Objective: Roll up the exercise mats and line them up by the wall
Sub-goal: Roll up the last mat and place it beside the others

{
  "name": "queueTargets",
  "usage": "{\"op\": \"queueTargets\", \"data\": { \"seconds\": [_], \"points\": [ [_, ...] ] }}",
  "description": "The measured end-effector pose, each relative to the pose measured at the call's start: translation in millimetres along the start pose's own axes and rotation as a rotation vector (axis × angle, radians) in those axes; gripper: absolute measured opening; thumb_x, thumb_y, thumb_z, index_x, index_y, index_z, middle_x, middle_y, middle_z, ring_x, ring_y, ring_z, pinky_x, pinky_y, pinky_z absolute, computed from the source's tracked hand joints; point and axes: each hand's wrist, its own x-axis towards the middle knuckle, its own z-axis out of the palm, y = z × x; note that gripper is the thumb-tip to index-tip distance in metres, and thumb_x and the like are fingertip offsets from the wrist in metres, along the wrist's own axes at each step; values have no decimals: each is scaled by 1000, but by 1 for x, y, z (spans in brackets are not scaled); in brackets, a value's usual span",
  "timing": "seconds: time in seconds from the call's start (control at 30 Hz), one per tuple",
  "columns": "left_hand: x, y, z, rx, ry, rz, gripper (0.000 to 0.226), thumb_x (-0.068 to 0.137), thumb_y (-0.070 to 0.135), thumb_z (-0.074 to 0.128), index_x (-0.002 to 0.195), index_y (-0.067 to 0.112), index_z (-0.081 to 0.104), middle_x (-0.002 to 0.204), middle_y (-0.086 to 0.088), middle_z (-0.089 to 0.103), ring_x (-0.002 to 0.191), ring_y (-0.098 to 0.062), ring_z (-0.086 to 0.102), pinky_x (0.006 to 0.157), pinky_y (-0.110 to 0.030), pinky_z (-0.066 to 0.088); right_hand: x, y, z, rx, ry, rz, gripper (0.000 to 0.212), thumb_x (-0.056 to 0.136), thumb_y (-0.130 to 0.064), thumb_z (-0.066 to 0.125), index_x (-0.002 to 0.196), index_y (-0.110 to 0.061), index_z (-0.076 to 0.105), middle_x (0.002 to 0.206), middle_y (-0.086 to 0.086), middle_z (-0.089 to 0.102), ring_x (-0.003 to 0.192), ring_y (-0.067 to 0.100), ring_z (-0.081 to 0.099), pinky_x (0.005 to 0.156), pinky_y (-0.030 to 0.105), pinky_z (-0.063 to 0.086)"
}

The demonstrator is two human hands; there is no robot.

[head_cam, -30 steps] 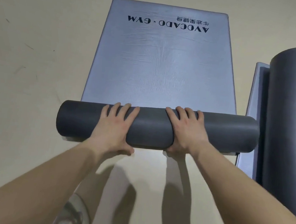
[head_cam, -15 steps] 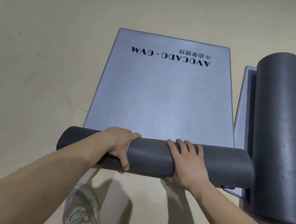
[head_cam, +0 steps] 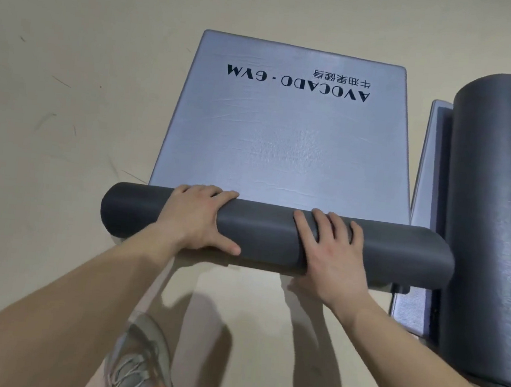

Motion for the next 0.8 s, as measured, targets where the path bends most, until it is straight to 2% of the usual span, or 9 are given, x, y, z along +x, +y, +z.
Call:
{"op": "queueTargets", "data": {
  "seconds": [0.03,0.13,0.2,0.27,0.4,0.5,0.57,0.7,0.8],
  "points": [
    [4,-3,-3,-21,28,8,119,58,95,60,158,42,23,158,9,38,148,-17,30,125,-49,10,11,1,-4,9,-14,14,125,43,-57,91,150,-23,37,138,12,51,123,39,50,105,58,30],
    [3,5,8,-68,306,-69,108,70,88,55,159,34,26,160,-1,33,151,-28,22,125,-58,4,67,18,-31,72,-191,18,123,44,-78,77,149,-36,28,135,0,51,118,30,53,103,51,35],
    [-2,15,23,27,255,-70,125,64,92,57,162,32,7,168,-7,11,155,-35,4,125,-59,-1,94,30,-44,103,-326,-26,130,44,-82,77,153,-41,18,143,-1,45,126,28,48,105,49,36],
    [11,13,27,117,168,-77,145,51,93,66,160,34,-10,170,-5,-4,156,-36,-8,125,-57,-4,100,33,-39,101,-276,-26,137,44,-83,78,157,-39,13,153,2,35,138,28,37,112,50,30],
    [60,-7,1,100,103,-38,143,49,91,68,159,35,-4,170,-1,10,156,-33,6,125,-54,7,80,22,-2,-73,-75,-19,152,32,-80,85,158,-16,27,155,19,35,142,43,32,114,66,19],
    [64,-8,0,180,94,39,140,54,90,65,158,31,-7,169,1,7,154,-37,11,121,-61,15,90,27,13,-95,8,-35,138,41,-63,91,154,-14,31,149,21,41,136,45,37,109,69,22],
    [61,-7,1,276,106,75,137,55,89,67,156,30,-6,165,-2,12,150,-41,19,116,-65,21,99,29,9,-78,30,-50,128,44,-63,87,151,-16,33,142,18,46,129,44,42,108,66,28],
    [52,1,-10,220,-6,84,126,50,84,69,150,32,11,145,2,40,124,-32,49,102,-60,39,95,30,-11,-74,-131,-92,124,48,-72,79,148,-22,26,138,8,47,123,36,48,107,55,32],
    [16,8,-2,86,-171,75,122,45,80,73,146,38,19,129,7,48,109,-27,56,95,-53,45,67,24,-23,-14,-271,-168,130,45,-80,76,149,-27,21,140,1,45,128,30,47,112,52,30]
  ]
}}
